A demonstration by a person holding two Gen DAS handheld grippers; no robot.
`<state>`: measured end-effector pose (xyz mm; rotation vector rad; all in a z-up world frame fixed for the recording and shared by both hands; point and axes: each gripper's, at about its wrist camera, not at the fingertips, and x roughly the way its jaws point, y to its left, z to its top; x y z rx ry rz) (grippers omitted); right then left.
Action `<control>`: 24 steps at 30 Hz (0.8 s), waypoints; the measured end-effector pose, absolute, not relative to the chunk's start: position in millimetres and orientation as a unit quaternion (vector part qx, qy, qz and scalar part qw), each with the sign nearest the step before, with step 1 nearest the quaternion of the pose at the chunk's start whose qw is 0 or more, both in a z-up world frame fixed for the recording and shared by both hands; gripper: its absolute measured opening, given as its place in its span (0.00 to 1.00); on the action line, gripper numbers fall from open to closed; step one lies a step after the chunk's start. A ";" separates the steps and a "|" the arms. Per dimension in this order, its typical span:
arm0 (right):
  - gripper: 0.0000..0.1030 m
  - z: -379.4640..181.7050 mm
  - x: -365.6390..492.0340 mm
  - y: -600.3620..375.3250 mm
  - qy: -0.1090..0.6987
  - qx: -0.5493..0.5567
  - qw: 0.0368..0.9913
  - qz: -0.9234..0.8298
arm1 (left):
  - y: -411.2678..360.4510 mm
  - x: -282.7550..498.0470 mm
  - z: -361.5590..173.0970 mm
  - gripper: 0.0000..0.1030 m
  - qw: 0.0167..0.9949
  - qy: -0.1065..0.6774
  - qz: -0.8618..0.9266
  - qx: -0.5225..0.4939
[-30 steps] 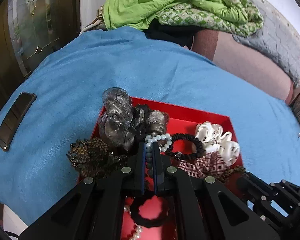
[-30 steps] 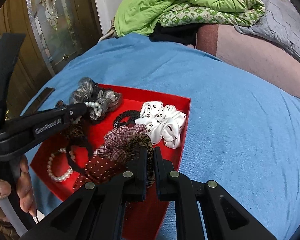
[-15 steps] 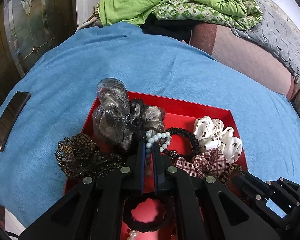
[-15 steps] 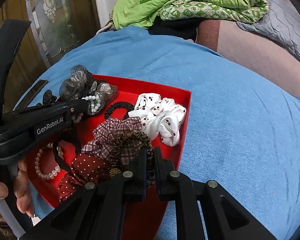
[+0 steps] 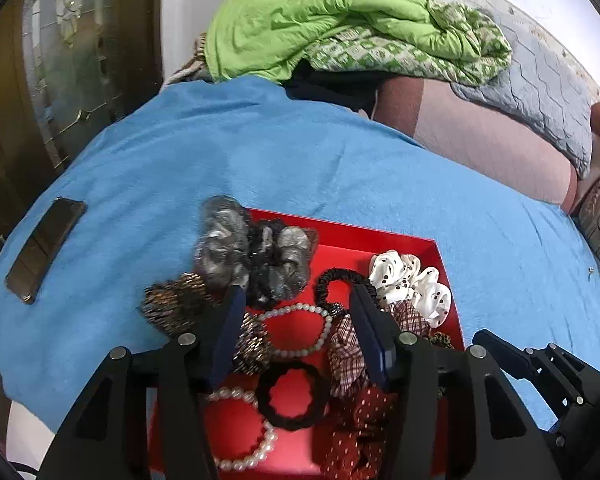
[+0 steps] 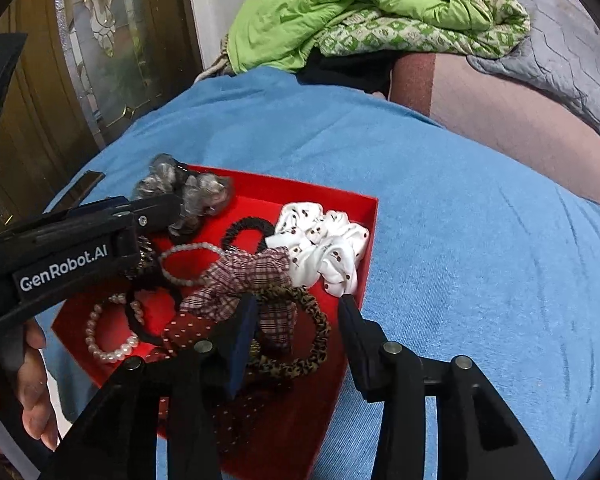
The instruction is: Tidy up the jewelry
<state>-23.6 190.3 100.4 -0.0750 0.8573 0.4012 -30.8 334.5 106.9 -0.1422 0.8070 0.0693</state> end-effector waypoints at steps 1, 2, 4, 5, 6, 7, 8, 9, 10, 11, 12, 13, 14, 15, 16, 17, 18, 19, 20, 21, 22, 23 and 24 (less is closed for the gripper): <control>0.44 103.1 -26.5 190.7 0.410 -0.036 0.890 0.195 | 335.9 -35.0 109.7 0.54 0.917 0.390 0.037 -0.070; 0.44 104.7 -27.8 190.2 0.409 -0.036 0.891 0.196 | 337.0 -39.5 112.5 0.55 0.918 0.387 0.041 -0.071; 0.45 108.5 -34.4 189.8 0.405 -0.037 0.892 0.198 | 337.7 -46.7 117.0 0.57 0.921 0.381 0.048 -0.070; 0.45 109.6 -37.2 189.5 0.404 -0.038 0.892 0.198 | 337.7 -51.3 119.7 0.58 0.922 0.377 0.051 -0.068; 0.45 110.7 -40.3 189.5 0.404 -0.038 0.892 0.199 | 337.7 -55.5 122.0 0.59 0.924 0.373 0.055 -0.065; 0.45 111.9 -43.3 188.8 0.403 -0.038 0.892 0.199 | 337.0 -59.1 124.0 0.61 0.925 0.370 0.059 -0.063; 0.45 113.0 -46.9 187.7 0.403 -0.038 0.892 0.199 | 336.2 -62.5 125.9 0.63 0.926 0.367 0.064 -0.061; 0.45 113.5 -50.0 186.3 0.403 -0.038 0.892 0.199 | 335.3 -66.5 128.2 0.66 0.927 0.363 0.069 -0.059; 0.45 114.4 -54.3 184.9 0.404 -0.037 0.892 0.198 | 334.2 -71.3 130.7 0.68 0.929 0.358 0.074 -0.056; 0.45 114.9 -57.5 183.4 0.404 -0.035 0.892 0.197 | 333.2 -75.0 132.5 0.68 0.930 0.355 0.077 -0.054; 0.45 115.5 -60.5 181.5 0.405 -0.034 0.892 0.197 | 331.4 -80.0 135.1 0.69 0.932 0.351 0.080 -0.051; 0.45 116.3 -63.6 179.7 0.406 -0.033 0.892 0.196 | 330.0 -83.4 136.6 0.69 0.932 0.349 0.083 -0.049; 0.46 117.0 -66.9 177.1 0.406 -0.031 0.892 0.195 | 329.1 -87.3 137.7 0.70 0.933 0.347 0.085 -0.047; 0.46 117.7 -70.5 175.1 0.407 -0.029 0.892 0.194 | 327.5 -91.7 139.3 0.71 0.934 0.344 0.087 -0.045; 0.47 118.5 -74.7 172.4 0.409 -0.027 0.892 0.193 | 325.7 -97.1 141.1 0.73 0.935 0.340 0.090 -0.043; 0.48 119.1 -78.4 170.2 0.409 -0.025 0.892 0.192 | 323.8 -101.5 142.8 0.74 0.936 0.336 0.093 -0.042; 0.49 119.6 -82.1 167.9 0.410 -0.024 0.892 0.191 | 322.7 -106.5 144.6 0.74 0.938 0.330 0.098 -0.040; 0.50 120.8 -87.2 164.7 0.410 -0.022 0.892 0.190 | 321.0 -111.5 146.7 0.75 0.940 0.324 0.102 -0.038; 0.51 121.5 -91.0 163.0 0.410 -0.021 0.892 0.189 | 319.5 -117.4 148.6 0.75 0.941 0.317 0.108 -0.035; 0.51 122.5 -95.3 161.0 0.409 -0.020 0.893 0.188 | 318.8 -120.4 150.1 0.79 0.942 0.314 0.114 -0.035; 0.52 124.0 -99.7 158.4 0.409 -0.019 0.893 0.187 | 317.8 -126.7 152.1 0.83 0.943 0.307 0.121 -0.035; 0.53 125.7 -103.8 156.4 0.408 -0.018 0.894 0.185 | 317.0 -133.6 154.4 0.84 0.946 0.298 0.126 -0.036; 0.53 127.1 -107.9 153.9 0.407 -0.017 0.895 0.183 | 316.9 -137.9 156.2 0.85 0.947 0.293 0.129 -0.037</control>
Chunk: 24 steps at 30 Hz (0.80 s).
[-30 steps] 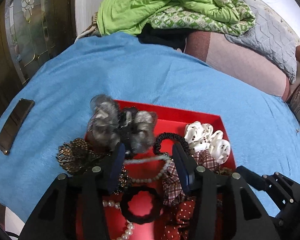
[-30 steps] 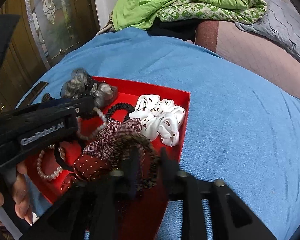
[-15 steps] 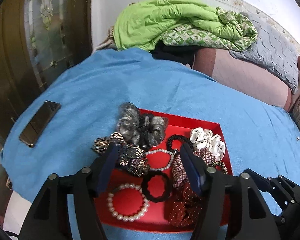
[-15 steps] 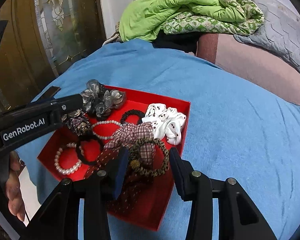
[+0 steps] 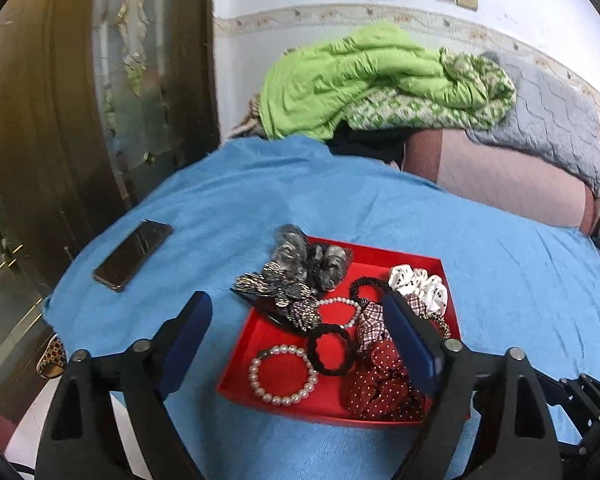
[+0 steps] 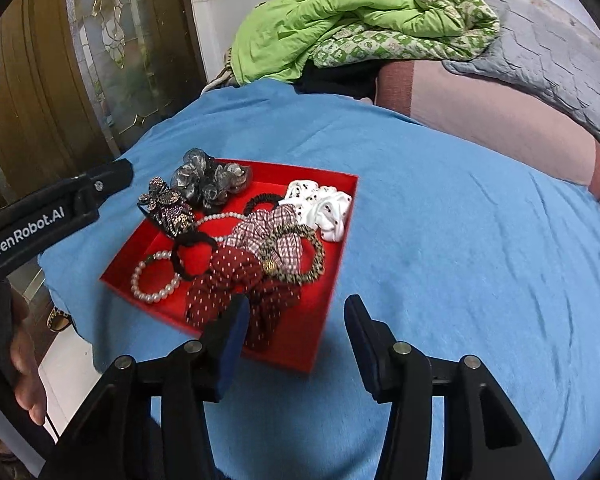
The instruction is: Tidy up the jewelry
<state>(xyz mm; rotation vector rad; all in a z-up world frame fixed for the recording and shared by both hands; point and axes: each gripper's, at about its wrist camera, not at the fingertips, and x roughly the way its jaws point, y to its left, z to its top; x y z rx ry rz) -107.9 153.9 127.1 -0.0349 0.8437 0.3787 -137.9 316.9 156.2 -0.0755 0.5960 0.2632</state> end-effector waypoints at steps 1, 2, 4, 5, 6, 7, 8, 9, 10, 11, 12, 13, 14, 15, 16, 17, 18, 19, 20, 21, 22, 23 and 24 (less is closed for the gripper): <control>0.54 128.4 -111.1 151.1 0.406 -0.016 0.896 0.181 | 316.4 -144.6 158.5 0.85 0.948 0.287 0.136 -0.037; 0.55 130.0 -115.9 148.1 0.405 -0.014 0.897 0.179 | 315.9 -149.5 160.3 0.85 0.948 0.283 0.142 -0.038; 0.57 132.6 -123.0 142.9 0.402 -0.011 0.898 0.176 | 315.7 -159.5 163.6 0.86 0.949 0.277 0.143 -0.043; 0.57 133.9 -126.1 140.8 0.401 -0.010 0.899 0.175 | 315.3 -164.8 165.2 0.86 0.950 0.274 0.143 -0.045; 0.57 135.8 -130.3 138.1 0.399 -0.009 0.900 0.173 | 314.7 -170.7 167.3 0.86 0.951 0.271 0.144 -0.046; 0.58 137.4 -133.7 136.4 0.397 -0.008 0.901 0.171 | 313.9 -175.5 169.2 0.86 0.951 0.268 0.145 -0.045; 0.59 138.8 -137.0 134.4 0.396 -0.007 0.903 0.169 | 312.7 -179.6 171.1 0.86 0.952 0.266 0.146 -0.044; 0.59 140.5 -140.0 132.1 0.394 -0.006 0.904 0.168 | 310.9 -184.8 172.9 0.87 0.952 0.263 0.148 -0.042; 0.60 142.6 -143.9 129.5 0.391 -0.004 0.905 0.165 | 310.0 -188.7 174.3 0.87 0.953 0.261 0.150 -0.041; 0.61 144.8 -147.7 127.0 0.388 -0.003 0.907 0.163 | 308.8 -194.0 176.1 0.87 0.954 0.258 0.151 -0.040; 0.62 146.4 -150.7 124.6 0.386 -0.002 0.908 0.161 | 306.5 -200.0 177.6 0.87 0.954 0.254 0.152 -0.037; 0.63 148.5 -154.8 121.6 0.383 -0.001 0.910 0.160 | 304.2 -205.1 179.5 0.88 0.955 0.250 0.154 -0.034; 0.64 150.0 -157.9 119.9 0.381 0.000 0.911 0.158 | 301.9 -209.1 181.1 0.89 0.956 0.246 0.156 -0.031; 0.64 151.5 -161.3 118.4 0.379 0.000 0.912 0.157 | 299.2 -213.6 183.2 0.92 0.957 0.241 0.159 -0.027; 0.64 153.9 -166.2 115.8 0.375 0.000 0.914 0.155 | 296.0 -219.3 185.4 0.94 0.958 0.234 0.163 -0.023; 0.65 155.6 -169.4 115.0 0.372 -0.001 0.916 0.152 | 293.3 -224.1 187.4 0.95 0.959 0.227 0.166 -0.019; 0.65 158.0 -173.5 113.4 0.367 -0.002 0.918 0.148 | 290.2 -228.5 189.4 0.97 0.960 0.222 0.170 -0.015; 0.67 159.8 -175.9 112.9 0.365 -0.003 0.920 0.144 | 288.3 -230.5 190.5 0.98 0.960 0.219 0.173 -0.012; 0.70 162.5 -179.6 111.8 0.360 -0.004 0.923 0.137 | 285.5 -233.5 191.3 0.98 0.960 0.216 0.178 -0.006; 0.71 164.7 -182.9 111.4 0.356 -0.005 0.925 0.132 | 280.6 -238.8 191.9 0.98 0.961 0.207 0.183 0.004; 0.74 167.7 -186.8 110.7 0.350 -0.007 0.928 0.126 | 277.2 -242.7 192.3 0.98 0.963 0.199 0.183 0.012; 0.75 170.1 -190.1 110.2 0.344 -0.011 0.931 0.120 | 274.3 -246.3 192.6 0.98 0.964 0.194 0.180 0.018; 0.75 172.2 -192.7 109.7 0.339 -0.014 0.934 0.113 | 271.1 -250.3 192.4 0.98 0.965 0.193 0.174 0.024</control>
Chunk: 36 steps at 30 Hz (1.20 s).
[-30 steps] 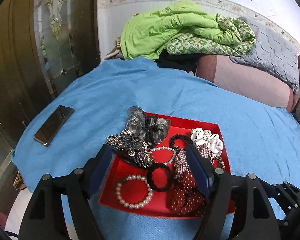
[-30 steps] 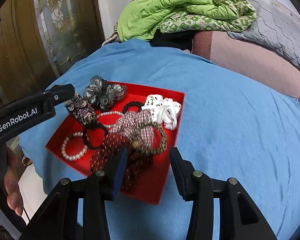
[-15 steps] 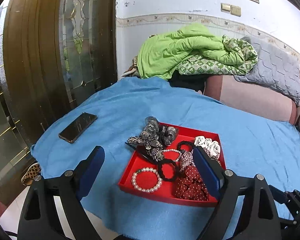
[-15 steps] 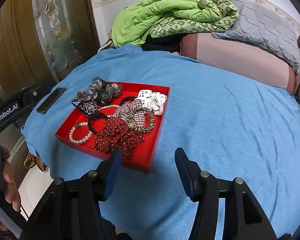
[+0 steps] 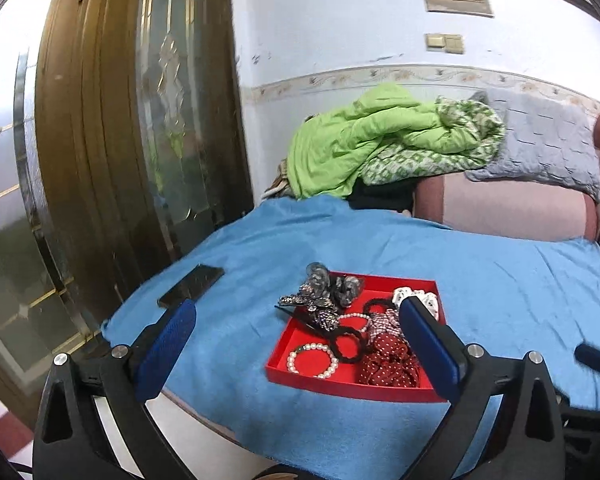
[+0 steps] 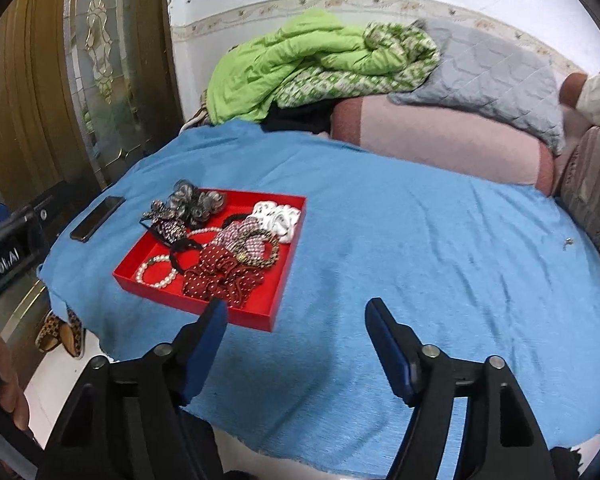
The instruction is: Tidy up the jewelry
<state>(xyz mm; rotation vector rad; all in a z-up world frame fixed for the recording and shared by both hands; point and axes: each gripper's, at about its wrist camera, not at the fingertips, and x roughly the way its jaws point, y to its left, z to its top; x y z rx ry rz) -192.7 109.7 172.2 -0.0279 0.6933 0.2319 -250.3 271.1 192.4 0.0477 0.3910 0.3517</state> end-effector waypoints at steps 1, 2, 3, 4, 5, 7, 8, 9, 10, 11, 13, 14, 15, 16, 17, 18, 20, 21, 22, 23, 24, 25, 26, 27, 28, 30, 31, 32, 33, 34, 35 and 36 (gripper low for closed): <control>0.76 175.2 -196.4 108.5 0.331 -0.016 0.937 0.105 | 269.9 -251.9 191.8 0.98 0.966 0.196 0.169 0.025; 0.78 177.1 -199.0 107.7 0.327 -0.017 0.940 0.099 | 269.1 -253.7 191.1 0.98 0.966 0.200 0.164 0.026; 0.79 178.9 -201.8 106.5 0.322 -0.017 0.942 0.093 | 269.4 -255.7 189.8 0.98 0.965 0.210 0.153 0.024; 0.80 180.5 -204.0 104.1 0.319 -0.016 0.944 0.089 | 270.0 -256.3 188.5 0.98 0.965 0.219 0.142 0.021; 0.81 181.5 -205.7 103.0 0.317 -0.015 0.945 0.085 | 270.4 -256.7 187.4 0.98 0.965 0.225 0.136 0.019; 0.82 182.2 -208.2 102.0 0.315 -0.015 0.945 0.080 | 272.8 -257.6 183.1 0.98 0.963 0.241 0.118 0.012; 0.82 182.1 -209.7 102.5 0.316 -0.017 0.945 0.079 | 273.4 -258.2 181.7 0.98 0.963 0.246 0.111 0.008; 0.83 181.5 -211.0 103.5 0.317 -0.018 0.945 0.079 | 274.3 -259.3 179.5 0.98 0.962 0.254 0.103 0.002; 0.83 180.3 -212.4 105.5 0.320 -0.021 0.944 0.078 | 276.2 -260.2 177.2 0.98 0.960 0.263 0.094 -0.006; 0.83 179.6 -213.4 107.1 0.322 -0.023 0.943 0.079 | 277.5 -261.3 175.4 0.98 0.959 0.269 0.089 -0.012; 0.83 178.9 -216.8 109.0 0.322 -0.027 0.943 0.080 | 280.4 -264.8 172.3 0.98 0.958 0.275 0.081 -0.025; 0.83 179.9 -219.2 109.3 0.314 -0.027 0.946 0.076 | 282.3 -267.5 171.2 0.98 0.958 0.273 0.081 -0.029; 0.83 180.9 -220.9 108.6 0.308 -0.025 0.948 0.074 | 284.2 -269.7 170.9 0.98 0.958 0.271 0.081 -0.033; 0.84 182.5 -222.9 107.5 0.300 -0.022 0.951 0.075 | 285.1 -271.0 170.6 0.98 0.959 0.270 0.082 -0.034; 0.85 183.4 -223.7 106.6 0.296 -0.019 0.952 0.074 | 286.0 -272.0 170.5 0.98 0.959 0.269 0.083 -0.034; 0.86 184.3 -224.5 105.5 0.291 -0.017 0.954 0.073 | 286.9 -273.2 170.8 0.98 0.960 0.267 0.084 -0.035; 0.86 185.2 -225.5 102.9 0.284 -0.013 0.956 0.069 | 288.4 -275.8 171.1 0.98 0.961 0.260 0.084 -0.034; 0.86 185.2 -225.4 102.3 0.283 -0.012 0.957 0.069 | 288.1 -276.2 171.8 0.98 0.962 0.257 0.082 -0.032; 0.86 184.6 -225.5 101.9 0.282 -0.011 0.957 0.067 | 287.3 -276.8 171.9 0.98 0.963 0.255 0.079 -0.031; 0.86 184.2 -225.3 101.2 0.282 -0.010 0.957 0.067 | 286.3 -276.8 172.6 0.98 0.964 0.253 0.077 -0.029; 0.86 183.4 -225.2 101.2 0.282 -0.010 0.957 0.067 | 284.2 -277.7 172.6 0.98 0.965 0.251 0.073 -0.026; 0.86 183.0 -225.2 101.1 0.281 -0.011 0.957 0.066 | 282.9 -277.8 172.6 0.98 0.965 0.251 0.070 -0.024; 0.86 182.7 -225.2 101.0 0.279 -0.013 0.958 0.066 | 281.4 -278.1 172.8 0.98 0.966 0.251 0.066 -0.023; 0.86 182.6 -225.4 101.3 0.277 -0.014 0.958 0.066 | 279.8 -278.6 173.0 0.98 0.966 0.249 0.063 -0.022; 0.86 182.5 -226.1 101.9 0.273 -0.017 0.959 0.066 | 279.1 -278.6 173.4 0.98 0.967 0.248 0.061 -0.022; 0.86 182.7 -228.5 103.2 0.265 -0.022 0.962 0.064 | 277.9 -278.8 174.3 0.98 0.967 0.246 0.055 -0.022; 0.86 183.0 -228.9 103.6 0.262 -0.024 0.963 0.063 | 277.0 -278.7 174.6 0.98 0.968 0.246 0.053 -0.021; 0.86 183.1 -229.3 104.1 0.259 -0.026 0.963 0.063 | 276.1 -278.4 174.8 0.98 0.968 0.246 0.054 -0.019; 0.86 183.1 -229.6 104.2 0.257 -0.028 0.964 0.062 | 275.2 -277.6 174.3 0.98 0.967 0.247 0.053 -0.016; 0.87 183.0 -229.7 104.4 0.255 -0.029 0.965 0.062 | 274.8 -276.5 173.7 0.98 0.967 0.250 0.051 -0.014; 0.87 182.4 -229.0 104.1 0.255 -0.029 0.965 0.062 | 274.3 -275.7 172.9 0.98 0.966 0.253 0.050 -0.013; 0.87 181.9 -228.7 104.1 0.255 -0.029 0.964 0.063 | 273.2 -274.9 171.7 0.98 0.965 0.256 0.048 -0.011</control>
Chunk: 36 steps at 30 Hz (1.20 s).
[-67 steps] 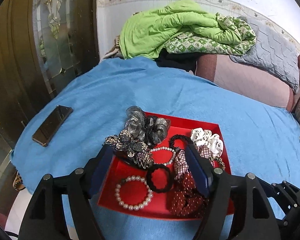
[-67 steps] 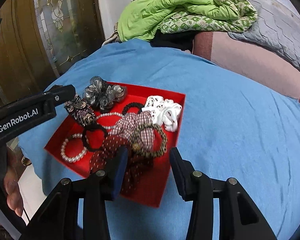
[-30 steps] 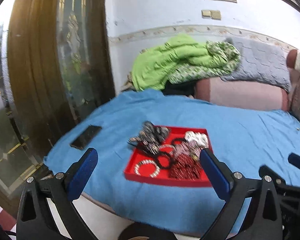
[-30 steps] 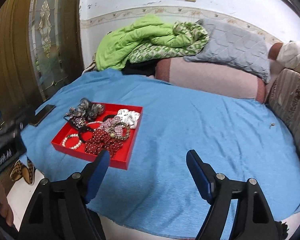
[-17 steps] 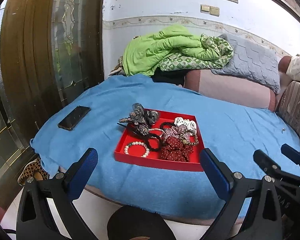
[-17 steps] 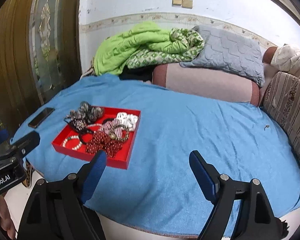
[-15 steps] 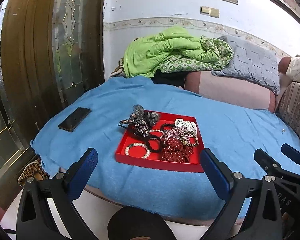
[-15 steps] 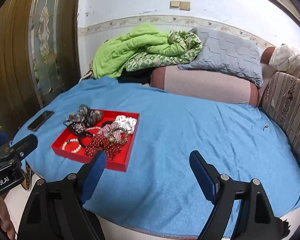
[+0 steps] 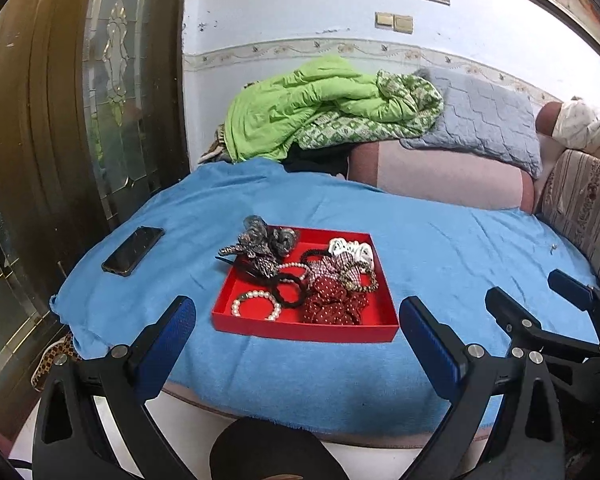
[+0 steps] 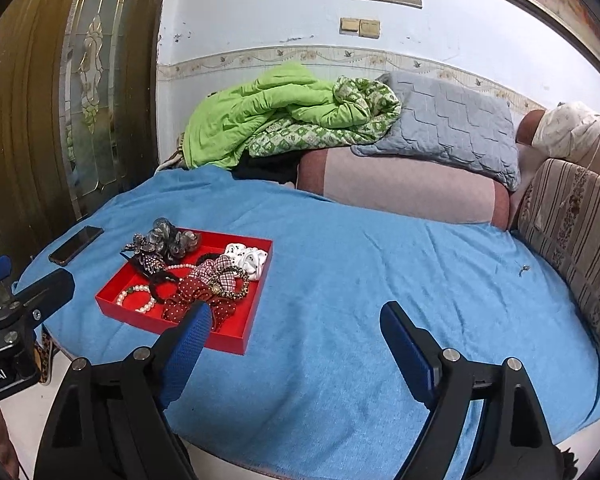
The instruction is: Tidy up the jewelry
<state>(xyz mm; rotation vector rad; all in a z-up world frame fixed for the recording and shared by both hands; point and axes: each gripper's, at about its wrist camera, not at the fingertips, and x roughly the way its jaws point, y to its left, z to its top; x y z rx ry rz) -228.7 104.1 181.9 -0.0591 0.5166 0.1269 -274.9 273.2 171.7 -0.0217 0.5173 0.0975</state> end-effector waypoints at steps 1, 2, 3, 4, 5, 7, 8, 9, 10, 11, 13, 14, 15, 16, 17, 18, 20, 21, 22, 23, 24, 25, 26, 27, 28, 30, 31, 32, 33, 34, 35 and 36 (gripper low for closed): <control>0.87 180.9 -227.7 104.2 0.257 -0.029 0.964 0.063 | 272.0 -273.5 170.1 0.98 0.965 0.260 0.048 -0.008; 0.88 180.2 -226.8 104.0 0.258 -0.029 0.964 0.062 | 271.1 -272.4 168.7 0.98 0.964 0.263 0.047 -0.005; 0.88 179.3 -225.9 103.9 0.260 -0.030 0.963 0.061 | 270.1 -271.2 167.3 0.98 0.963 0.266 0.045 -0.003; 0.88 178.4 -225.3 103.7 0.261 -0.029 0.963 0.060 | 269.5 -269.9 165.7 0.98 0.962 0.270 0.044 -0.002; 0.88 177.5 -224.6 103.1 0.262 -0.029 0.963 0.060 | 269.2 -269.1 164.5 0.98 0.961 0.272 0.043 -0.002; 0.88 176.4 -223.5 102.5 0.264 -0.027 0.962 0.059 | 269.6 -267.0 162.0 0.98 0.960 0.277 0.038 -0.003; 0.88 175.8 -223.0 102.3 0.265 -0.027 0.962 0.059 | 270.1 -266.9 161.3 0.98 0.960 0.278 0.037 -0.004; 0.88 175.1 -222.4 102.7 0.266 -0.028 0.962 0.059 | 271.0 -265.6 160.4 0.98 0.959 0.281 0.034 -0.007; 0.88 174.1 -221.3 102.5 0.268 -0.028 0.961 0.060 | 271.7 -264.8 159.6 0.98 0.958 0.284 0.032 -0.008; 0.88 173.3 -220.9 103.0 0.269 -0.029 0.961 0.060 | 272.4 -264.2 158.7 0.98 0.958 0.285 0.030 -0.010; 0.88 171.4 -219.8 104.2 0.272 -0.032 0.960 0.062 | 274.1 -263.0 157.2 0.98 0.957 0.289 0.028 -0.016; 0.88 170.9 -219.8 104.8 0.272 -0.032 0.960 0.063 | 274.5 -262.5 156.5 0.98 0.956 0.290 0.027 -0.018; 0.88 170.5 -219.7 104.9 0.272 -0.033 0.960 0.063 | 275.6 -262.0 155.5 0.98 0.956 0.293 0.027 -0.021; 0.88 170.3 -219.6 105.0 0.272 -0.033 0.960 0.064 | 276.1 -261.5 154.8 0.98 0.955 0.294 0.028 -0.023; 0.88 170.0 -219.4 105.1 0.272 -0.034 0.959 0.064 | 276.4 -260.8 154.6 0.98 0.955 0.294 0.028 -0.024; 0.88 169.7 -219.3 105.2 0.273 -0.034 0.959 0.065 | 276.7 -260.5 154.2 0.98 0.955 0.295 0.028 -0.026; 0.88 169.0 -218.5 105.4 0.274 -0.034 0.959 0.066 | 277.0 -260.5 153.6 0.98 0.955 0.295 0.028 -0.027; 0.88 168.7 -218.1 105.2 0.275 -0.034 0.958 0.066 | 277.0 -260.6 153.8 0.98 0.955 0.295 0.027 -0.026; 0.88 168.4 -218.2 105.9 0.276 -0.034 0.958 0.067 | 276.8 -260.5 153.6 0.98 0.955 0.296 0.026 -0.026; 0.88 167.9 -217.9 106.2 0.277 -0.035 0.958 0.068 | 276.6 -260.3 153.2 0.98 0.954 0.297 0.026 -0.025; 0.88 167.4 -217.6 106.4 0.278 -0.036 0.958 0.068 | 276.4 -259.6 152.6 0.98 0.954 0.298 0.025 -0.024; 0.88 166.7 -217.7 106.8 0.279 -0.037 0.957 0.069 | 276.0 -258.9 151.7 0.98 0.954 0.299 0.024 -0.024; 0.88 166.2 -217.4 107.0 0.281 -0.037 0.957 0.070 | 275.5 -258.3 150.6 0.98 0.953 0.300 0.023 -0.024; 0.88 165.6 -217.0 107.3 0.282 -0.037 0.956 0.070 | 275.3 -257.8 149.5 0.98 0.953 0.302 0.023 -0.024; 0.88 164.9 -216.7 107.5 0.283 -0.038 0.956 0.070 | 275.3 -257.1 148.3 0.98 0.952 0.304 0.023 -0.024; 0.88 164.5 -216.4 107.3 0.284 -0.038 0.956 0.069 | 275.2 -256.0 146.6 0.98 0.951 0.306 0.021 -0.025; 0.88 164.3 -216.3 106.9 0.284 -0.037 0.956 0.069 | 275.5 -255.7 146.0 0.98 0.951 0.307 0.020 -0.026; 0.88 164.2 -215.9 106.3 0.284 -0.037 0.956 0.069 | 274.9 -256.0 145.7 0.98 0.951 0.307 0.020 -0.026; 0.88 163.8 -215.5 106.1 0.285 -0.036 0.955 0.069 | 275.2 -255.8 145.2 0.98 0.951 0.307 0.020 -0.026; 0.88 163.3 -214.8 106.2 0.286 -0.036 0.955 0.069 | 275.0 -256.1 145.2 0.98 0.951 0.307 0.020 -0.026; 0.88 162.7 -214.6 106.4 0.287 -0.036 0.955 0.069 | 274.9 -256.2 145.5 0.98 0.951 0.307 0.020 -0.026; 0.88 161.9 -214.3 106.7 0.289 -0.036 0.954 0.069 | 275.1 -255.9 144.8 0.98 0.951 0.308 0.020 -0.026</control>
